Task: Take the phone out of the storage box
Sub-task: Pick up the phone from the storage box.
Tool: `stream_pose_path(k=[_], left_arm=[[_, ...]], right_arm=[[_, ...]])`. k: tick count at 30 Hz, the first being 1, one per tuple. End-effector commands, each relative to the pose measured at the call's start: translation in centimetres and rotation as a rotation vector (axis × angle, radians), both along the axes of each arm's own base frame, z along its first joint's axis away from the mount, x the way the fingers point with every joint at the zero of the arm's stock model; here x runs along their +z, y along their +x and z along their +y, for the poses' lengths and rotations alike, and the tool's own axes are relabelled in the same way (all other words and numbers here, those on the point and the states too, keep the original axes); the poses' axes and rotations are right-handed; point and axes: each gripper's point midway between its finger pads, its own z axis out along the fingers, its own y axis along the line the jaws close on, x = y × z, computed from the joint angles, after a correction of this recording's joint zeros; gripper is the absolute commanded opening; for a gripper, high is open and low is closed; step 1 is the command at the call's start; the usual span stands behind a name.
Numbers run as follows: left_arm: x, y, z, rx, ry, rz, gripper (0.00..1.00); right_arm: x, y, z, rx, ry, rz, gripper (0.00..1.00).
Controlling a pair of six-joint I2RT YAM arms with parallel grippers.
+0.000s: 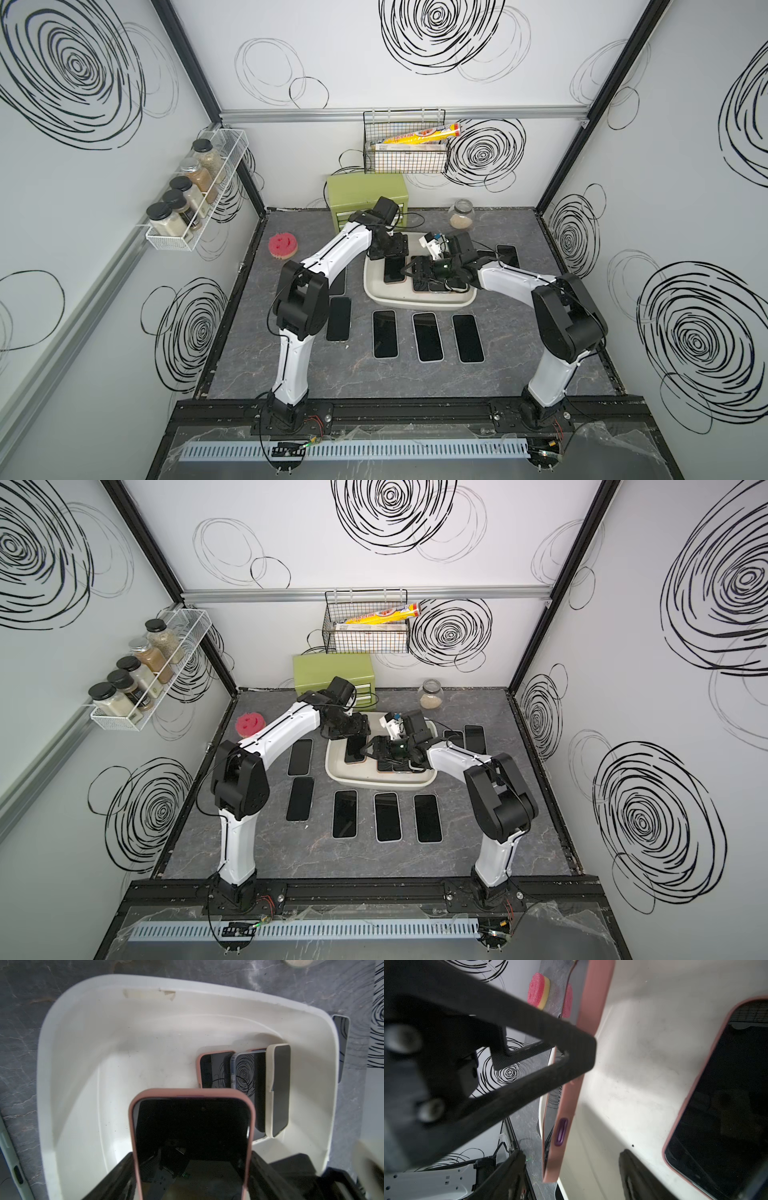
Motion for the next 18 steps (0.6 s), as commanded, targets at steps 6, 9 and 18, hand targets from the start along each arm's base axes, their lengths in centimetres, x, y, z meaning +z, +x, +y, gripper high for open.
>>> stream_pose_path(k=[6,9,18], left_arm=[[3.2,-0.1,-0.8,-0.006,-0.098,-0.045,0.40],[3.1,-0.4,-0.9,-0.007,-0.112,-0.037,0.40],[3.2,-0.6,-1.0,0.000,-0.159,-0.020,0.40]], right_arm=[[1.7,1.3,2.4,0.003,0.072,-0.041,0.74],[2.3,1.7,2.9,-0.008,0.113,-0.034,0.71],[2.1,1.6,3.5,0.000,0.145,0.001,0.32]])
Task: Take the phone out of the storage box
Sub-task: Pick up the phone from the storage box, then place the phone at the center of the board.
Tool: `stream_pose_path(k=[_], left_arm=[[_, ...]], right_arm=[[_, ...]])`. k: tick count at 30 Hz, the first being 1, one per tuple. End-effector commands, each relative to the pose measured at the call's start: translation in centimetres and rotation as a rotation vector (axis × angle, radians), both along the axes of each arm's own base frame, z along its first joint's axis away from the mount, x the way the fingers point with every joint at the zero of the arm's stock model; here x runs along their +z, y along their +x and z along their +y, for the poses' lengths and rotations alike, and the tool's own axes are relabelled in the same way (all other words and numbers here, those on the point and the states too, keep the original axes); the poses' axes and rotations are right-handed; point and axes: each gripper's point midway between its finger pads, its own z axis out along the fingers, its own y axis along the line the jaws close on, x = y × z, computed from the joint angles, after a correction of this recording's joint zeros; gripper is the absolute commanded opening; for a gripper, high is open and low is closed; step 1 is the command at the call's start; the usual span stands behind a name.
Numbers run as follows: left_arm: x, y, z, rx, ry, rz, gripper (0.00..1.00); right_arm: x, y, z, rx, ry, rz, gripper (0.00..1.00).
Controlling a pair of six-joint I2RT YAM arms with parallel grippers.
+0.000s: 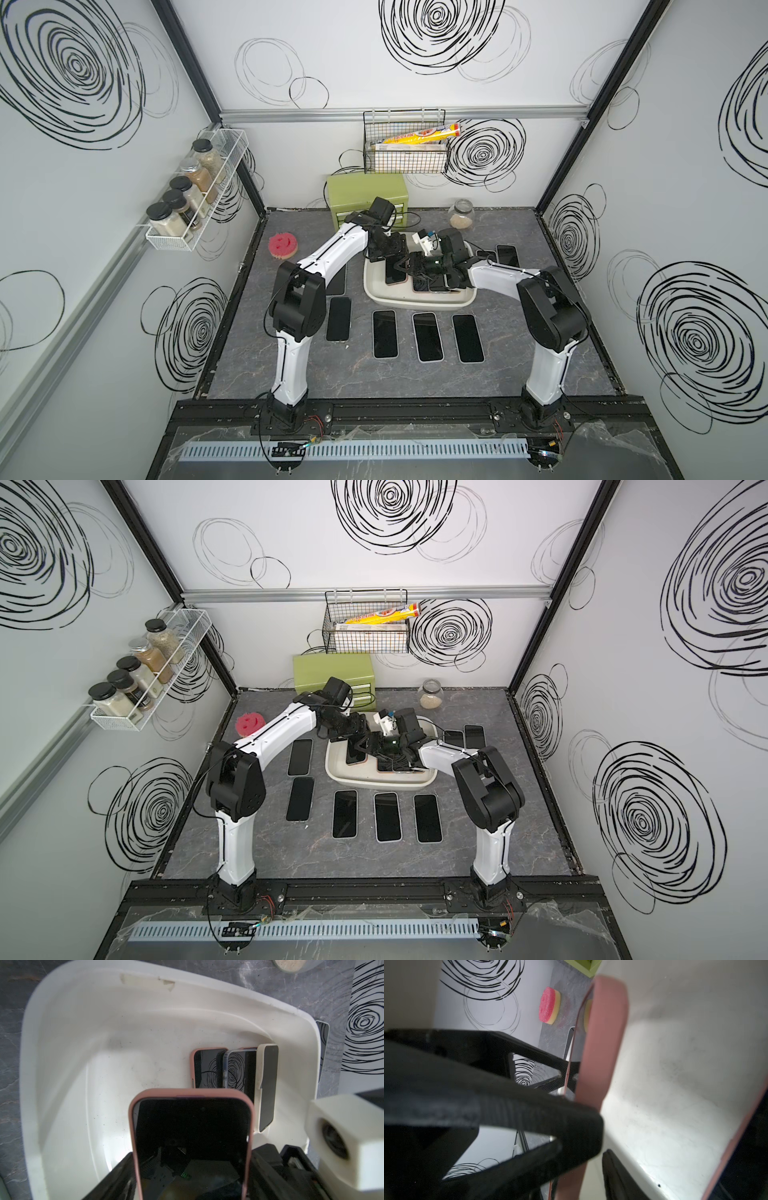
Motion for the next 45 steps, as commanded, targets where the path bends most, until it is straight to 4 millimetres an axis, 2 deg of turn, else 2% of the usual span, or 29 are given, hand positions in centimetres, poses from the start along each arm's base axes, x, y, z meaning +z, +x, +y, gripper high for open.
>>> stream_pose_path(k=[1,4,5,8,10,11,12,15,21,26,32,35,39,45], left_arm=[[3.8,0.1,-0.7,-0.008,-0.103,-0.068,0.40],[4.0,0.1,-0.7,-0.001,-0.127,-0.066,0.43],[4.0,0.2,-0.6,0.003,-0.131,-0.066,0.47],[4.3,0.5,-0.5,0.014,-0.161,-0.064,0.68],[4.8,0.8,-0.2,0.032,-0.178,-0.069,0.93],[5.2,1.1,0.0,0.043,-0.184,-0.078,0.99],[5.7,1.4,0.3,0.053,-0.195,-0.092,0.99],[7.1,2.2,0.7,0.073,-0.231,-0.122,0.99],[8.5,2.9,1.1,0.080,-0.255,-0.156,0.99],[9.2,3.1,1.8,0.081,-0.251,-0.187,0.99],[8.9,2.5,2.1,0.062,-0.239,-0.194,0.99],[8.7,2.2,2.2,0.054,-0.241,-0.194,0.99],[8.4,1.8,2.5,0.041,-0.241,-0.190,0.99],[7.9,1.0,2.9,0.021,-0.238,-0.182,0.99]], right_arm=[[1.3,0.0,0.8,0.017,0.046,-0.026,0.28],[1.1,-0.4,0.6,0.016,0.040,-0.019,0.18],[1.0,-0.6,0.5,0.015,0.037,-0.015,0.16],[1.2,-1.2,0.2,0.012,0.034,-0.011,0.09],[1.4,-1.8,-0.2,0.011,0.019,-0.013,0.06],[1.6,-2.1,-0.5,0.010,0.007,-0.016,0.04],[1.6,-2.5,-0.9,0.005,-0.011,-0.017,0.01],[2.2,-3.6,-2.2,-0.007,-0.062,-0.032,0.00],[4.8,-6.3,-4.7,-0.038,-0.129,-0.045,0.00],[7.7,-9.5,-9.1,-0.113,-0.268,-0.077,0.00],[6.5,-14.3,-16.4,-0.282,-0.502,0.018,0.00],[6.0,-15.9,-19.1,-0.358,-0.550,0.046,0.00],[5.4,-16.4,-21.8,-0.428,-0.621,0.066,0.00],[3.7,-15.4,-25.3,-0.466,-0.750,0.081,0.00]])
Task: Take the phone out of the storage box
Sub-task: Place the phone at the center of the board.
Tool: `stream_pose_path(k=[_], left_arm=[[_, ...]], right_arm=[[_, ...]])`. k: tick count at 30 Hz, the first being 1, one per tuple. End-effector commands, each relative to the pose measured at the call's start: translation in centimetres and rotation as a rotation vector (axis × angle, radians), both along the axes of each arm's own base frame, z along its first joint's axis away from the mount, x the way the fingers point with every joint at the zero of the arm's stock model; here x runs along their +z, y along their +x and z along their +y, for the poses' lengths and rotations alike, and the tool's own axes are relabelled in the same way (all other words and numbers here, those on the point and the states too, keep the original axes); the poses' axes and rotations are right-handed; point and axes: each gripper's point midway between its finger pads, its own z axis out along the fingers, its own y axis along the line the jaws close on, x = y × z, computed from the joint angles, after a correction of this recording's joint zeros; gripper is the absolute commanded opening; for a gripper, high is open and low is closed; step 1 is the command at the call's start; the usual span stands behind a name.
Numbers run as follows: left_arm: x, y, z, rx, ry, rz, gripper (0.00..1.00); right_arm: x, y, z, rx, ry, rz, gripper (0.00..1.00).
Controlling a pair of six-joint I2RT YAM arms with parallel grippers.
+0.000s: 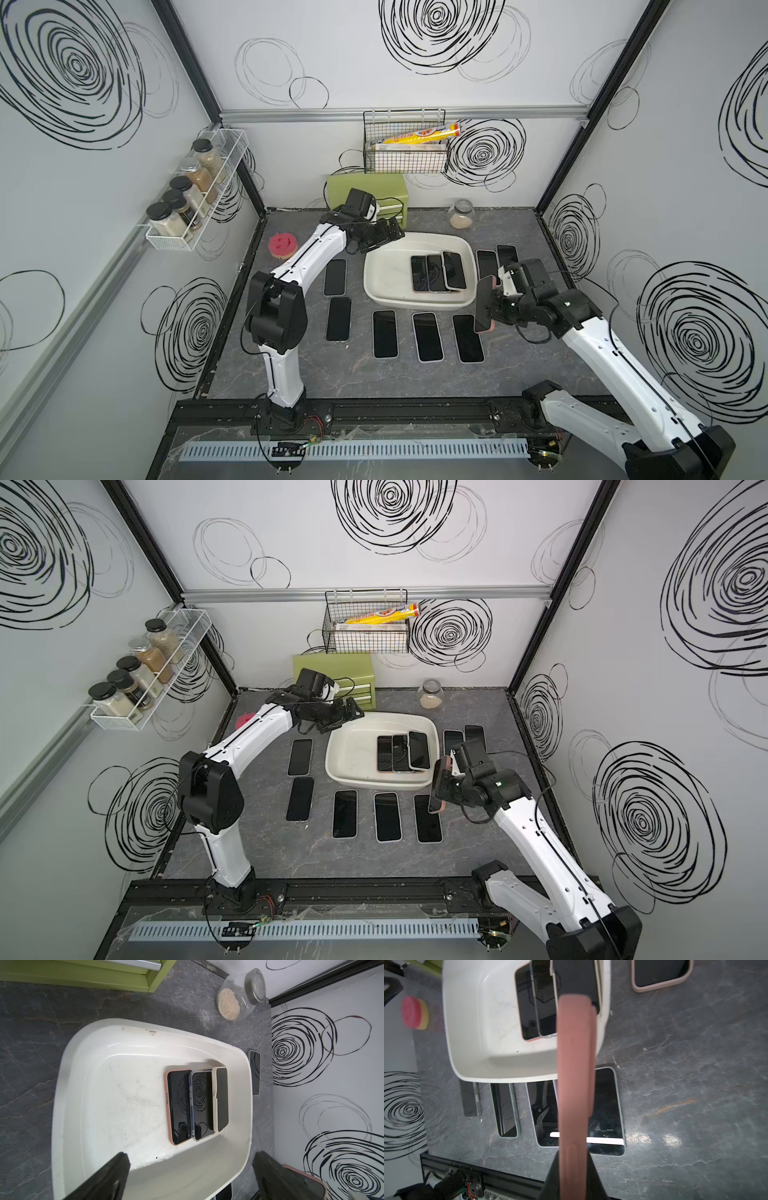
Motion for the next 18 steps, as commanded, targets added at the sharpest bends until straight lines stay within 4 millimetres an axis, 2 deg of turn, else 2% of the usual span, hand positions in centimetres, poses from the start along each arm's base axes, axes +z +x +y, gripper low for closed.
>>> stream_pose_path(k=[1,5,7,11,18], left_arm=[[1.7,-0.3,0.5,-0.026,-0.020,-0.064,0.99],[1.2,-0.7,0.9,-0.029,-0.033,-0.053,0.99],[0.9,-0.8,0.9,-0.030,-0.036,-0.047,0.99],[0.7,-1.1,0.8,-0.032,-0.051,-0.045,0.99],[-0.9,-1.9,0.6,-0.045,-0.063,-0.023,0.99]], right_arm=[[-1.3,0.3,-2.4,0.008,-0.125,0.012,0.00],[-3.9,0.4,-3.9,0.057,-0.219,0.085,0.00],[-4.2,0.9,-3.3,0.081,-0.200,0.074,0.00],[-5.6,1.3,-3.8,0.065,-0.206,0.113,0.00],[-8.2,2.3,-4.5,0.052,-0.257,0.142,0.00]])
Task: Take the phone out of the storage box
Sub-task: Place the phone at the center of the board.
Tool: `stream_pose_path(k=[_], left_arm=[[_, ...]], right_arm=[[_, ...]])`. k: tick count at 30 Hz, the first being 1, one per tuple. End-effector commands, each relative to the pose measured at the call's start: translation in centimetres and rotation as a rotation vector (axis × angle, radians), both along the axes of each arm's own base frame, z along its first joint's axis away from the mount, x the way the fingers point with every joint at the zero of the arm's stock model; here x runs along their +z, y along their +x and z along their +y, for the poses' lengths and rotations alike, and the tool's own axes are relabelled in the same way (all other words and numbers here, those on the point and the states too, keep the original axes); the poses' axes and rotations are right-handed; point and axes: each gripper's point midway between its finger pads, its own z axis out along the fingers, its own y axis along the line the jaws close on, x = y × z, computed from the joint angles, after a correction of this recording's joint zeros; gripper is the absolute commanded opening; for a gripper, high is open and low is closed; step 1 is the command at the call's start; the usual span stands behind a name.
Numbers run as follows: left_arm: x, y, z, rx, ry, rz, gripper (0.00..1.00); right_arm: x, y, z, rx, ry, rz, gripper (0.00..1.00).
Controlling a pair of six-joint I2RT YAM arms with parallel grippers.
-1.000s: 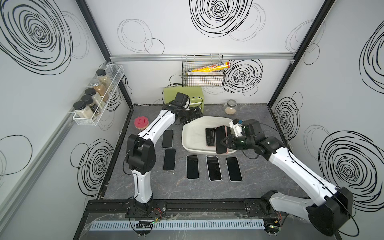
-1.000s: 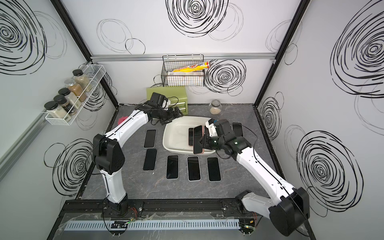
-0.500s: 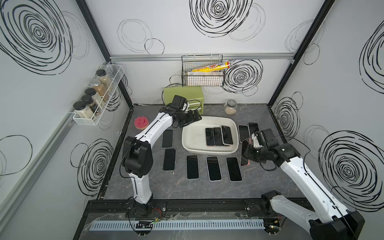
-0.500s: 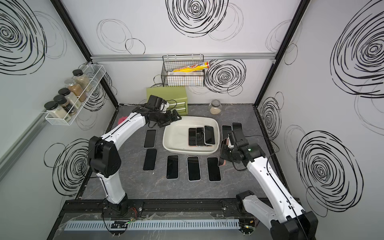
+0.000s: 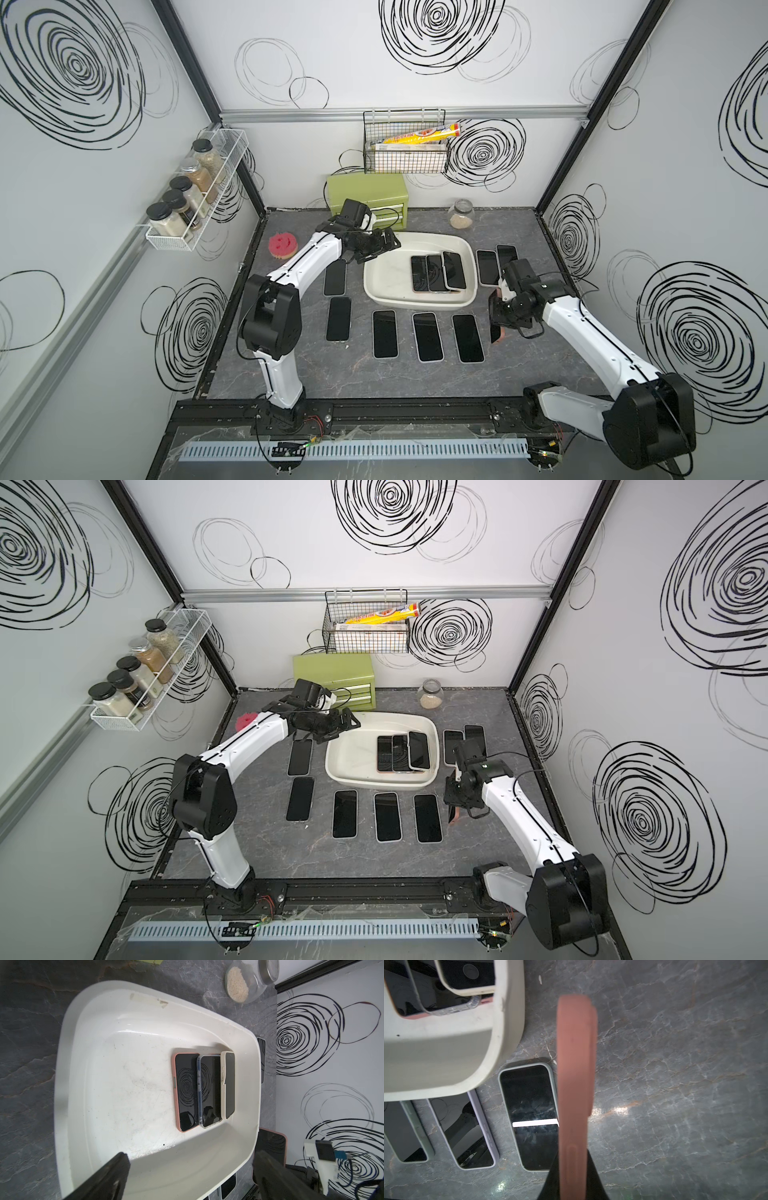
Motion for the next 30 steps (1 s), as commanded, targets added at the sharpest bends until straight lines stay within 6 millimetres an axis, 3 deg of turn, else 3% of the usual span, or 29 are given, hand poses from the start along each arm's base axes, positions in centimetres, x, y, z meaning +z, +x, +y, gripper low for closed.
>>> stream_pose_path(k=[1,8,16,24,30], left_arm=[[1.6,0.0,-0.2,-0.018,-0.043,-0.065,0.99],[1.2,-0.5,-0.3,-0.026,-0.055,-0.063,0.99],[0.8,-1.0,-0.4,-0.037,-0.067,-0.058,0.99],[0.6,-0.9,-0.4,-0.038,-0.072,-0.055,0.99],[0.1,-1.0,-0.4,-0.040,-0.072,-0.046,0.99]], right_arm=[[-0.6,1.8,-0.3,0.019,-0.028,-0.046,0.00],[-2.8,2.7,-1.0,0.051,-0.075,0.037,0.00],[-2.6,2.7,-1.3,0.034,-0.043,-0.003,0.00],[-4.1,2.1,-0.6,0.056,-0.006,0.070,0.00],[-4.1,2.0,-0.6,0.043,-0.002,0.071,0.00]])
